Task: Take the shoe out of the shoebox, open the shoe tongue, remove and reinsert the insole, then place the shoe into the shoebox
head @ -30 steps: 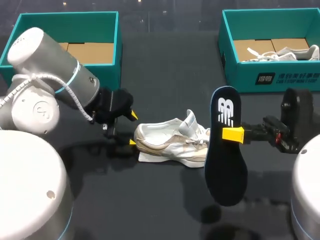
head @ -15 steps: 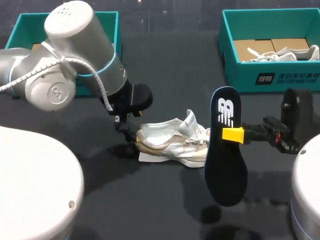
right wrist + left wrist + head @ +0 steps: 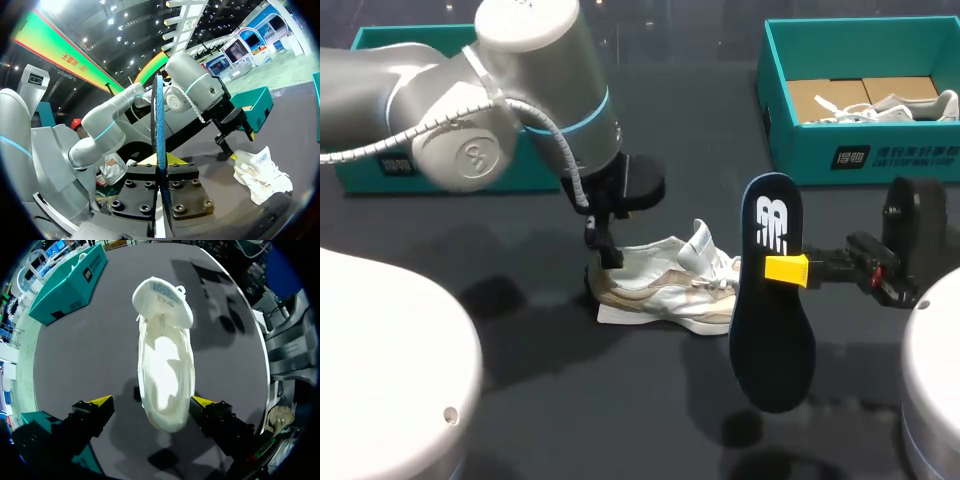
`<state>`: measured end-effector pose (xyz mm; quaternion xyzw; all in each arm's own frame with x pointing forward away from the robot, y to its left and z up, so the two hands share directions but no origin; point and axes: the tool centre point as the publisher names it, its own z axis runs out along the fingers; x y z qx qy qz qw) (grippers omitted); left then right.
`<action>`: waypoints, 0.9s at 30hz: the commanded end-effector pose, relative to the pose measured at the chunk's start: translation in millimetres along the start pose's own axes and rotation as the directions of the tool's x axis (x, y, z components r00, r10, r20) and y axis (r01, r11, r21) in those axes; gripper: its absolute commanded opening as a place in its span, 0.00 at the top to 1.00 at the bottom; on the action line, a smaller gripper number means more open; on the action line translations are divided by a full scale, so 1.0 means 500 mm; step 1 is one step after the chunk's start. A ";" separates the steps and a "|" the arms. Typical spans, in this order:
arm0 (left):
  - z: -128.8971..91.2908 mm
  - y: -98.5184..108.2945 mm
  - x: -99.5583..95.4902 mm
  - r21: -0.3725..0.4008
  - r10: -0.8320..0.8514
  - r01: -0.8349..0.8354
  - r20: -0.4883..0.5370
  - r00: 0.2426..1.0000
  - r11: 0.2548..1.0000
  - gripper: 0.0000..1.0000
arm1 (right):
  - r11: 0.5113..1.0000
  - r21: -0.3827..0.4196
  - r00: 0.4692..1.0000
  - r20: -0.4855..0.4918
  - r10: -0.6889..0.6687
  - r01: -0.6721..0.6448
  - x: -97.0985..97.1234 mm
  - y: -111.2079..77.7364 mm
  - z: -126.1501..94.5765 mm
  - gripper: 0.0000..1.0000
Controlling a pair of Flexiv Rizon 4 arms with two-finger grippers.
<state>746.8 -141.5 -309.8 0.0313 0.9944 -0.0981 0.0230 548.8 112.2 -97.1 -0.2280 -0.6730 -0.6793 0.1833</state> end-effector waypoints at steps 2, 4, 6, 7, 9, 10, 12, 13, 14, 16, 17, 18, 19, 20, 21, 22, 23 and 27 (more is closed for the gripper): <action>0.039 -0.048 -0.021 -0.068 0.003 -0.003 -0.010 1.000 0.998 0.00 | 1.000 -0.002 0.885 0.466 0.001 0.000 0.017 -0.003 -0.003 1.00; 0.050 -0.057 -0.029 -0.071 -0.003 0.002 -0.008 1.000 0.998 0.00 | 1.000 -0.002 0.885 0.466 0.001 0.000 0.017 -0.003 -0.003 1.00; 0.062 -0.065 -0.037 -0.074 -0.009 0.009 -0.005 1.000 0.997 0.00 | 1.000 -0.002 0.885 0.466 0.001 0.000 0.017 -0.003 -0.003 1.00; 0.067 -0.069 -0.041 -0.077 -0.013 0.013 -0.006 1.000 0.997 0.00 | 1.000 -0.002 0.885 0.466 0.001 0.000 0.017 -0.003 -0.003 1.00; 0.077 -0.074 -0.047 -0.079 -0.019 0.019 -0.009 1.000 0.997 0.00 | 1.000 -0.002 0.885 0.466 0.001 0.000 0.017 -0.003 -0.003 1.00; 0.082 -0.077 -0.050 -0.080 -0.022 0.021 -0.012 1.000 0.997 0.00 | 1.000 -0.002 0.885 0.466 0.001 0.000 0.017 -0.003 -0.003 1.00; 0.093 -0.083 -0.054 -0.079 -0.030 0.028 -0.017 0.999 0.996 0.00 | 1.000 -0.002 0.885 0.466 0.001 0.000 0.017 -0.003 -0.003 1.00; 0.100 -0.086 -0.056 -0.082 -0.033 0.032 -0.020 0.999 0.996 0.00 | 1.000 -0.002 0.885 0.466 0.001 0.000 0.017 -0.003 -0.003 1.00; 0.105 -0.089 -0.058 -0.085 -0.037 0.035 -0.020 0.999 0.996 0.00 | 1.000 -0.002 0.885 0.466 0.001 0.000 0.017 -0.003 -0.003 1.00; 0.117 -0.093 -0.060 -0.086 -0.043 0.041 -0.024 0.999 0.995 0.00 | 1.000 -0.002 0.885 0.466 0.001 0.000 0.017 -0.003 -0.003 1.00; 0.123 -0.094 -0.061 -0.089 -0.050 0.048 -0.021 0.999 0.995 0.00 | 1.000 -0.002 0.885 0.466 0.001 0.000 0.017 -0.003 -0.003 1.00; 0.128 -0.095 -0.062 -0.089 -0.054 0.052 -0.022 0.998 0.995 0.00 | 1.000 -0.002 0.885 0.466 0.001 0.000 0.017 -0.003 -0.003 1.00; 0.133 -0.095 -0.063 -0.089 -0.056 0.053 -0.027 0.998 0.995 0.00 | 1.000 -0.002 0.885 0.466 0.001 0.000 0.017 -0.003 -0.003 1.00; 0.137 -0.096 -0.063 -0.091 -0.061 0.059 -0.025 0.998 0.994 0.05 | 1.000 -0.002 0.885 0.466 0.001 0.000 0.017 -0.003 -0.003 1.00; 0.142 -0.096 -0.063 -0.092 -0.063 0.061 -0.025 0.998 0.994 0.11 | 1.000 -0.002 0.885 0.466 0.001 0.000 0.017 -0.003 -0.003 1.00; 0.146 -0.096 -0.063 -0.094 -0.066 0.063 -0.029 0.997 0.994 0.17 | 1.000 -0.002 0.885 0.466 0.001 0.000 0.017 -0.003 -0.003 1.00; 0.150 -0.095 -0.063 -0.096 -0.070 0.067 -0.028 0.997 0.993 0.20 | 1.000 -0.002 0.885 0.466 0.001 0.000 0.017 -0.003 -0.003 1.00; 0.163 -0.092 -0.060 -0.103 -0.082 0.077 -0.040 0.996 0.992 0.44 | 1.000 -0.002 0.885 0.466 0.001 0.000 0.017 -0.003 -0.003 1.00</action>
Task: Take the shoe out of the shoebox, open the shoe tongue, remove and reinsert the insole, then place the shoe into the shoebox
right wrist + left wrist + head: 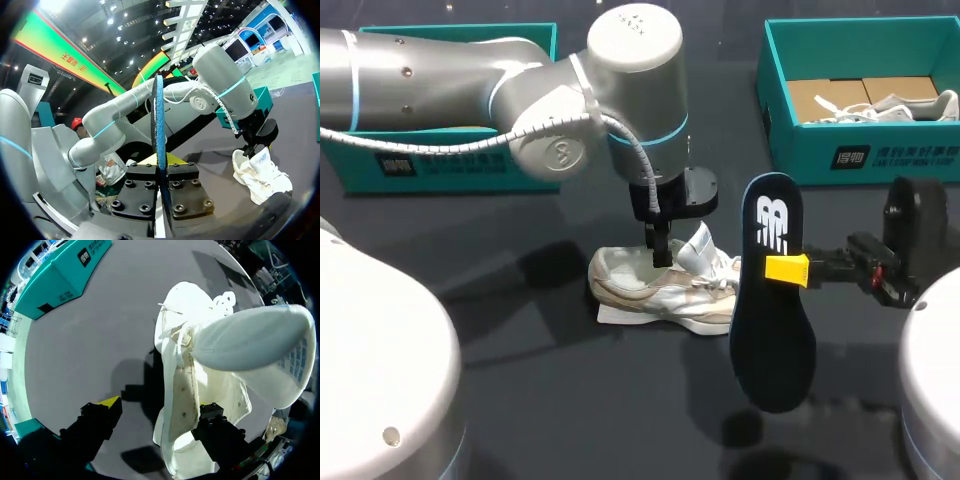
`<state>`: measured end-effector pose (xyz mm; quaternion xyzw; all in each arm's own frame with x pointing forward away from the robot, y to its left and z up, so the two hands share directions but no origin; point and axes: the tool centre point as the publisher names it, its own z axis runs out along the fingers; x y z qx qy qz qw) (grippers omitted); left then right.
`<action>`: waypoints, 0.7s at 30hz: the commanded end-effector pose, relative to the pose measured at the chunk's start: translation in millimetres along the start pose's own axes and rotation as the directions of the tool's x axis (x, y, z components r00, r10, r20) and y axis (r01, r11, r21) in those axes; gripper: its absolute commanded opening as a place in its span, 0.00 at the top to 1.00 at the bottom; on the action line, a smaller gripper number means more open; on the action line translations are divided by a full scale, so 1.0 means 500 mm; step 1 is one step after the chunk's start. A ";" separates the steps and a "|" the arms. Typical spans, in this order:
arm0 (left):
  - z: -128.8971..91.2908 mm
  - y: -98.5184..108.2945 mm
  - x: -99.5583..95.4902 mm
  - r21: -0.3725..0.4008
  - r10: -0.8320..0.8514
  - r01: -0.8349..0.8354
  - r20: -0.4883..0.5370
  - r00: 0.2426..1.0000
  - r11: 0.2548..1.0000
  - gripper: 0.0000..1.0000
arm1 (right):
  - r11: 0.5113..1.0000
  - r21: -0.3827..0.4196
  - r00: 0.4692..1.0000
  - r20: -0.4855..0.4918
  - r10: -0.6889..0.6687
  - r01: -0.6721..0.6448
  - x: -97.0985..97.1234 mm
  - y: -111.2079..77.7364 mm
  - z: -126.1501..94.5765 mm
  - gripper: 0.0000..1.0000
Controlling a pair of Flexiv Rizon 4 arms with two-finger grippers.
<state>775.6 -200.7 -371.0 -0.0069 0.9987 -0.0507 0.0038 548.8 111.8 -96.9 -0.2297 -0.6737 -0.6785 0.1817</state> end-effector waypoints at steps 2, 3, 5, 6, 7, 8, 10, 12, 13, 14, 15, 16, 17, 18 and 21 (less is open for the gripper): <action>0.021 -0.003 0.001 -0.009 -0.002 0.001 -0.017 1.000 1.000 0.55 | 1.000 -0.002 0.887 0.462 0.001 0.000 0.017 -0.004 -0.002 1.00; 0.022 -0.002 0.002 -0.009 -0.002 0.001 -0.020 1.000 1.000 0.58 | 1.000 -0.002 0.887 0.462 0.001 0.000 0.017 -0.004 -0.002 1.00; 0.023 -0.001 0.004 -0.010 -0.001 0.001 -0.029 1.000 1.000 0.78 | 1.000 -0.002 0.887 0.462 0.001 0.000 0.017 -0.004 -0.002 1.00; 0.024 0.000 0.005 -0.009 -0.001 0.000 -0.037 0.999 1.000 0.97 | 1.000 -0.002 0.887 0.462 0.001 0.000 0.017 -0.004 -0.002 1.00; 0.023 0.002 0.006 -0.006 0.003 -0.003 -0.046 0.999 1.000 1.00 | 1.000 -0.002 0.887 0.462 0.001 0.000 0.017 -0.004 -0.002 1.00; 0.022 0.004 0.007 -0.005 0.003 -0.004 -0.047 0.999 1.000 1.00 | 1.000 -0.002 0.887 0.462 0.001 0.000 0.017 -0.004 -0.002 1.00; 0.019 0.007 0.009 -0.003 0.008 -0.009 -0.052 0.999 1.000 1.00 | 1.000 -0.002 0.887 0.462 0.001 0.000 0.017 -0.004 -0.002 1.00; 0.015 0.011 0.012 0.000 0.017 -0.017 -0.059 0.998 1.000 1.00 | 1.000 -0.002 0.887 0.462 0.001 0.000 0.017 -0.004 -0.002 1.00; 0.012 0.013 0.014 0.004 0.026 -0.026 -0.067 0.997 1.000 1.00 | 1.000 -0.002 0.887 0.462 0.001 0.000 0.017 -0.004 -0.002 1.00; 0.009 0.014 0.015 0.006 0.032 -0.031 -0.070 0.997 0.999 1.00 | 1.000 -0.002 0.887 0.462 0.001 0.000 0.017 -0.004 -0.002 1.00; 0.005 0.016 0.017 0.007 0.038 -0.037 -0.070 0.997 0.999 1.00 | 1.000 -0.002 0.887 0.462 0.001 0.000 0.017 -0.004 -0.002 1.00; 0.001 0.017 0.019 0.010 0.050 -0.049 -0.073 0.996 0.999 1.00 | 1.000 -0.002 0.887 0.462 0.001 0.000 0.017 -0.004 -0.002 1.00; -0.004 0.018 0.021 0.014 0.063 -0.062 -0.081 0.995 0.998 1.00 | 1.000 -0.002 0.887 0.462 0.001 0.000 0.017 -0.004 -0.002 1.00; -0.010 0.020 0.023 0.016 0.073 -0.072 -0.082 0.994 0.997 1.00 | 1.000 -0.002 0.887 0.462 0.001 0.000 0.017 -0.004 -0.002 1.00; -0.029 0.023 0.028 0.035 0.125 -0.123 -0.097 0.987 0.992 1.00 | 1.000 -0.002 0.887 0.462 0.001 0.000 0.017 -0.004 -0.002 1.00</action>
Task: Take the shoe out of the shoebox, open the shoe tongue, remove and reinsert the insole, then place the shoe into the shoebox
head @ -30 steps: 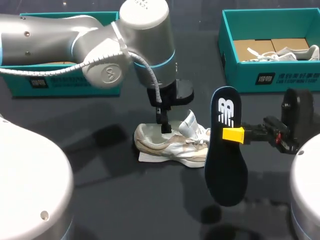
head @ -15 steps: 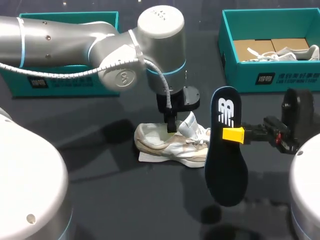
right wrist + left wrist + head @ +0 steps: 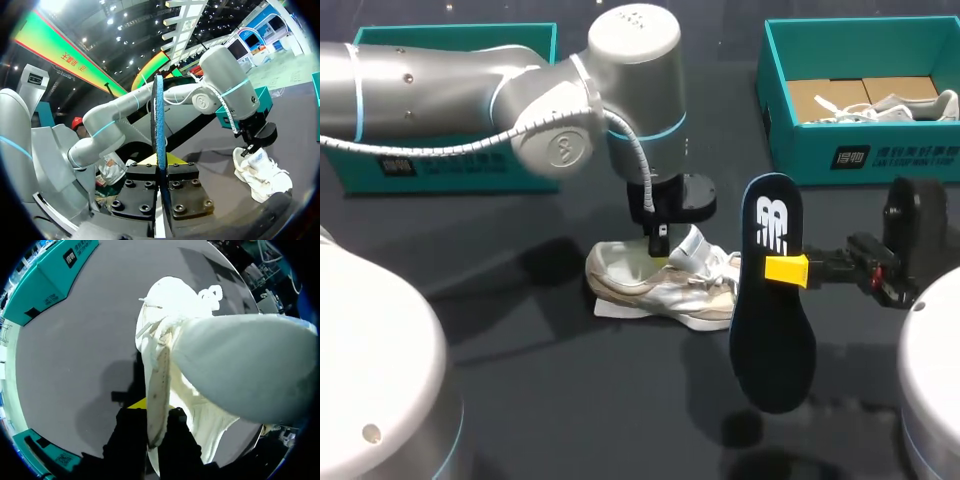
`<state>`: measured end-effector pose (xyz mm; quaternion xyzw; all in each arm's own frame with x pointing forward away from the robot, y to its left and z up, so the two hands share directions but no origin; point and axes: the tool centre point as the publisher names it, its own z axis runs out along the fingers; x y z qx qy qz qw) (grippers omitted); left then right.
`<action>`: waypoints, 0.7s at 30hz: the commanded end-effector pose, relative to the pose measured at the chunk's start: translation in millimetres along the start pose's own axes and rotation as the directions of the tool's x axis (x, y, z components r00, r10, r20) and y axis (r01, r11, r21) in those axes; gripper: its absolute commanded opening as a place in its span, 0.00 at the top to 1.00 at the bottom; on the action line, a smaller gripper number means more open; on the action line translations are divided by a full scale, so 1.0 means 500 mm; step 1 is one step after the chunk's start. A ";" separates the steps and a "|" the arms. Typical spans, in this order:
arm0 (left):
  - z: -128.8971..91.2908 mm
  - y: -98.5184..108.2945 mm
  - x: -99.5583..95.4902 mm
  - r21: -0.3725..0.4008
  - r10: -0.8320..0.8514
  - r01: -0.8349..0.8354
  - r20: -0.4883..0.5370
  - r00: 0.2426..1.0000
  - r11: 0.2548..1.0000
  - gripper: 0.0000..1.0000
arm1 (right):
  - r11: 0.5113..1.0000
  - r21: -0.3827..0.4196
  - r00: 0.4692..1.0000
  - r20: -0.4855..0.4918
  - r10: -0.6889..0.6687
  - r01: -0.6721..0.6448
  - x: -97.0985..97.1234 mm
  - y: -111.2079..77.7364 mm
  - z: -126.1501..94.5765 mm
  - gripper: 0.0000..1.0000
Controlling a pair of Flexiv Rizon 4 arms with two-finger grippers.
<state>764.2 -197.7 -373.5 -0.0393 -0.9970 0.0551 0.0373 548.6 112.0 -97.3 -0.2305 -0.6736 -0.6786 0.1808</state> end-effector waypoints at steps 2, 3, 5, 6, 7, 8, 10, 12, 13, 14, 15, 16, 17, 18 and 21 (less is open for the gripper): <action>-0.046 0.016 0.014 0.024 0.090 -0.090 -0.024 0.996 0.996 1.00 | 1.000 -0.001 0.888 0.459 0.000 0.000 0.017 -0.003 -0.002 1.00; -0.054 0.017 0.016 0.025 0.122 -0.121 -0.035 0.992 0.992 1.00 | 1.000 -0.001 0.888 0.459 0.000 0.000 0.017 -0.003 -0.002 1.00; -0.068 0.019 0.020 0.021 0.190 -0.190 -0.040 0.981 0.982 1.00 | 1.000 -0.001 0.888 0.459 0.000 0.000 0.017 -0.003 -0.002 1.00; -0.077 0.020 0.020 0.023 0.230 -0.229 -0.053 0.972 0.973 1.00 | 1.000 -0.001 0.888 0.459 0.000 0.000 0.017 -0.003 -0.002 1.00; -0.086 0.022 0.021 0.022 0.269 -0.268 -0.053 0.962 0.963 1.00 | 1.000 -0.001 0.888 0.459 0.000 0.000 0.017 -0.003 -0.002 1.00; -0.093 0.023 0.022 0.020 0.308 -0.307 -0.054 0.950 0.951 1.00 | 1.000 -0.001 0.888 0.459 0.000 0.000 0.017 -0.003 -0.002 1.00; -0.110 0.025 0.025 0.029 0.399 -0.398 -0.069 0.914 0.917 1.00 | 1.000 -0.001 0.888 0.459 0.000 0.000 0.017 -0.003 -0.002 1.00; -0.127 0.029 0.029 0.039 0.500 -0.499 -0.079 0.862 0.866 1.00 | 1.000 -0.001 0.888 0.459 0.000 0.000 0.017 -0.003 -0.002 1.00; -0.134 0.030 0.032 0.041 0.547 -0.545 -0.081 0.833 0.837 1.00 | 1.000 -0.001 0.888 0.459 0.000 0.000 0.017 -0.003 -0.002 1.00; -0.140 0.031 0.034 0.044 0.591 -0.590 -0.084 0.802 0.807 1.00 | 1.000 -0.001 0.888 0.459 0.000 0.000 0.017 -0.003 -0.002 1.00; -0.145 0.033 0.037 0.048 0.635 -0.634 -0.092 0.767 0.772 1.00 | 1.000 -0.001 0.888 0.459 0.000 0.000 0.017 -0.003 -0.002 1.00; -0.151 0.034 0.041 0.049 0.679 -0.678 -0.089 0.729 0.734 1.00 | 1.000 -0.001 0.888 0.459 0.000 0.000 0.017 -0.003 -0.002 1.00; -0.154 0.036 0.044 0.044 0.716 -0.715 -0.081 0.693 0.697 1.00 | 1.000 -0.001 0.888 0.459 0.000 0.000 0.017 -0.003 -0.002 1.00; -0.157 0.037 0.047 0.047 0.751 -0.750 -0.078 0.656 0.660 1.00 | 1.000 -0.001 0.888 0.459 0.000 0.000 0.017 -0.003 -0.002 1.00; -0.163 0.042 0.054 0.044 0.841 -0.841 -0.062 0.537 0.540 1.00 | 1.000 -0.001 0.888 0.459 0.000 0.000 0.017 -0.003 -0.002 1.00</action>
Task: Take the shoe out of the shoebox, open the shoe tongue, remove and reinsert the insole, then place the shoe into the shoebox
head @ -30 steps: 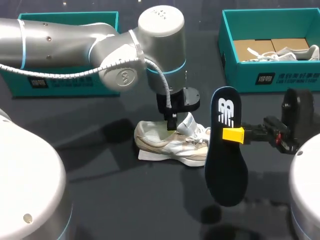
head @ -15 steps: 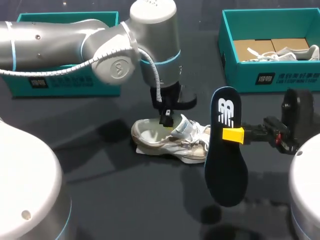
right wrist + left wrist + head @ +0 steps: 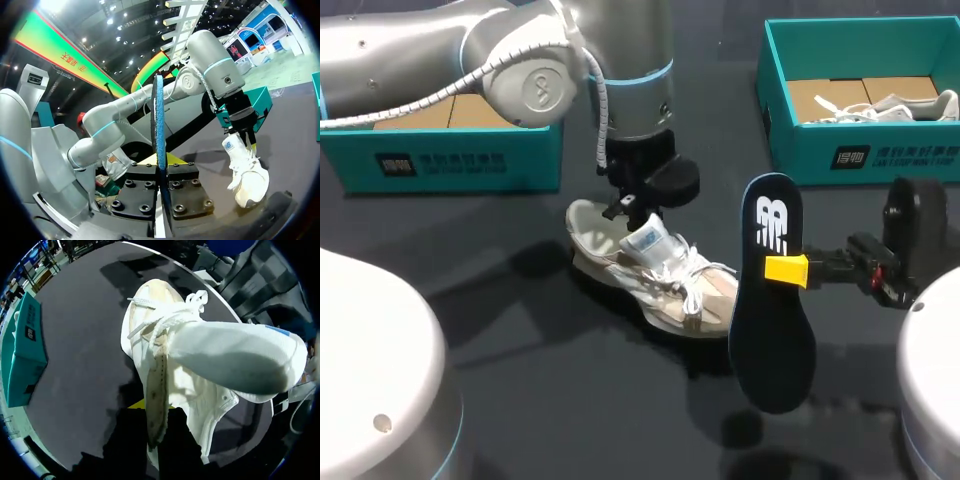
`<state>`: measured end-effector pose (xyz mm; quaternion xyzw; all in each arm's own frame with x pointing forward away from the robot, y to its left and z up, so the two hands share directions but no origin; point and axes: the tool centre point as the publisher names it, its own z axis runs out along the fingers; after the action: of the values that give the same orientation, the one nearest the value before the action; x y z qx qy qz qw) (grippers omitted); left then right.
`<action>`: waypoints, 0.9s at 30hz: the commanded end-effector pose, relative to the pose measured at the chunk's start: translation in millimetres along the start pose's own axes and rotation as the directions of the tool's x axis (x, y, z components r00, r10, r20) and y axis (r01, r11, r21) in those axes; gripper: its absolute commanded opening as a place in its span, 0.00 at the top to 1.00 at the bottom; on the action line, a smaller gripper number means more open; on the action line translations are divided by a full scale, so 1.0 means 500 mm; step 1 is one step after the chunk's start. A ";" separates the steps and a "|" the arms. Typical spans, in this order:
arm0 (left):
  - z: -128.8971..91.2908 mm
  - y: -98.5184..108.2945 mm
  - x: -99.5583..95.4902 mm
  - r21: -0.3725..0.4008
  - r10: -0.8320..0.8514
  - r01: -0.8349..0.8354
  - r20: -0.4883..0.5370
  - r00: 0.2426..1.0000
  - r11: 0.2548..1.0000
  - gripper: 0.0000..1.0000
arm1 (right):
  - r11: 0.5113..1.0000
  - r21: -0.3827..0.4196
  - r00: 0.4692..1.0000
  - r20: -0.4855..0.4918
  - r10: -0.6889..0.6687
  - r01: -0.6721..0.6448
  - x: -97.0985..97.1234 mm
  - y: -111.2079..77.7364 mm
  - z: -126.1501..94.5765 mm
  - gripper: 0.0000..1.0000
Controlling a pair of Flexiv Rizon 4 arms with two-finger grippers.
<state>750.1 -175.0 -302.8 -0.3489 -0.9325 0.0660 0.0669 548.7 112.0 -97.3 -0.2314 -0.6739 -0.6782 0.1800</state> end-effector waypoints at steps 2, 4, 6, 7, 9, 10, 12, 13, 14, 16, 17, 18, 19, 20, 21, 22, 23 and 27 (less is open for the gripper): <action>-0.018 0.002 0.027 -0.024 0.441 -0.441 0.006 0.897 0.897 1.00 | 1.000 -0.002 0.889 0.457 0.000 0.000 0.017 -0.003 -0.002 1.00; -0.016 0.002 0.033 -0.023 0.512 -0.512 0.006 0.859 0.859 1.00 | 1.000 -0.002 0.889 0.457 0.000 0.000 0.017 -0.003 -0.002 1.00; -0.012 0.002 0.041 -0.026 0.583 -0.583 0.010 0.812 0.812 1.00 | 1.000 -0.002 0.889 0.457 0.000 0.000 0.017 -0.003 -0.002 1.00; -0.009 0.002 0.044 -0.032 0.613 -0.612 0.009 0.790 0.790 1.00 | 1.000 -0.002 0.889 0.457 0.000 0.000 0.017 -0.003 -0.002 1.00; -0.003 0.000 0.049 -0.038 0.665 -0.665 0.011 0.746 0.746 1.00 | 1.000 -0.002 0.889 0.457 0.000 0.000 0.017 -0.003 -0.002 1.00; 0.001 -0.001 0.050 -0.040 0.688 -0.687 0.011 0.725 0.725 1.00 | 1.000 -0.002 0.889 0.457 0.000 0.000 0.017 -0.003 -0.002 1.00; 0.008 -0.001 0.052 -0.047 0.724 -0.723 0.018 0.689 0.689 1.00 | 1.000 -0.002 0.889 0.457 0.000 0.000 0.017 -0.003 -0.002 1.00; 0.013 -0.002 0.054 -0.053 0.745 -0.744 0.018 0.666 0.666 1.00 | 1.000 -0.002 0.889 0.457 0.000 0.000 0.017 -0.003 -0.002 1.00; 0.017 -0.003 0.056 -0.060 0.762 -0.760 0.025 0.647 0.647 1.00 | 1.000 -0.002 0.889 0.457 0.000 0.000 0.017 -0.003 -0.002 1.00; 0.025 -0.007 0.059 -0.063 0.790 -0.787 0.019 0.613 0.613 1.00 | 1.000 -0.002 0.889 0.457 0.000 0.000 0.017 -0.003 -0.002 1.00; 0.029 -0.009 0.061 -0.066 0.805 -0.802 0.021 0.593 0.593 1.00 | 1.000 -0.002 0.889 0.457 0.000 0.000 0.017 -0.003 -0.002 1.00; 0.033 -0.012 0.062 -0.068 0.815 -0.813 0.018 0.579 0.578 1.00 | 1.000 -0.002 0.889 0.457 0.000 0.000 0.017 -0.003 -0.002 1.00; 0.036 -0.015 0.062 -0.071 0.823 -0.820 0.020 0.568 0.568 1.00 | 1.000 -0.002 0.889 0.457 0.000 0.000 0.017 -0.003 -0.002 1.00; 0.042 -0.020 0.062 -0.074 0.839 -0.836 0.021 0.543 0.543 1.00 | 1.000 -0.002 0.889 0.457 0.000 0.000 0.017 -0.003 -0.002 1.00; 0.046 -0.024 0.062 -0.078 0.846 -0.843 0.017 0.533 0.533 1.00 | 1.000 -0.002 0.889 0.457 0.000 0.000 0.017 -0.003 -0.002 1.00; 0.048 -0.027 0.062 -0.081 0.854 -0.850 0.015 0.521 0.520 1.00 | 1.000 -0.002 0.889 0.457 0.000 0.000 0.017 -0.003 -0.002 1.00; 0.049 -0.028 0.062 -0.082 0.861 -0.858 0.014 0.508 0.508 1.00 | 1.000 -0.002 0.889 0.457 0.000 0.000 0.017 -0.003 -0.002 1.00; 0.070 -0.041 0.052 -0.087 0.879 -0.875 0.014 0.477 0.476 1.00 | 1.000 -0.002 0.889 0.457 0.000 0.000 0.017 -0.003 -0.002 1.00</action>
<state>713.4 -174.2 -325.1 -0.7300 -0.6798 0.0702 0.0001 548.9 112.1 -97.1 -0.2329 -0.6744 -0.6775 0.1787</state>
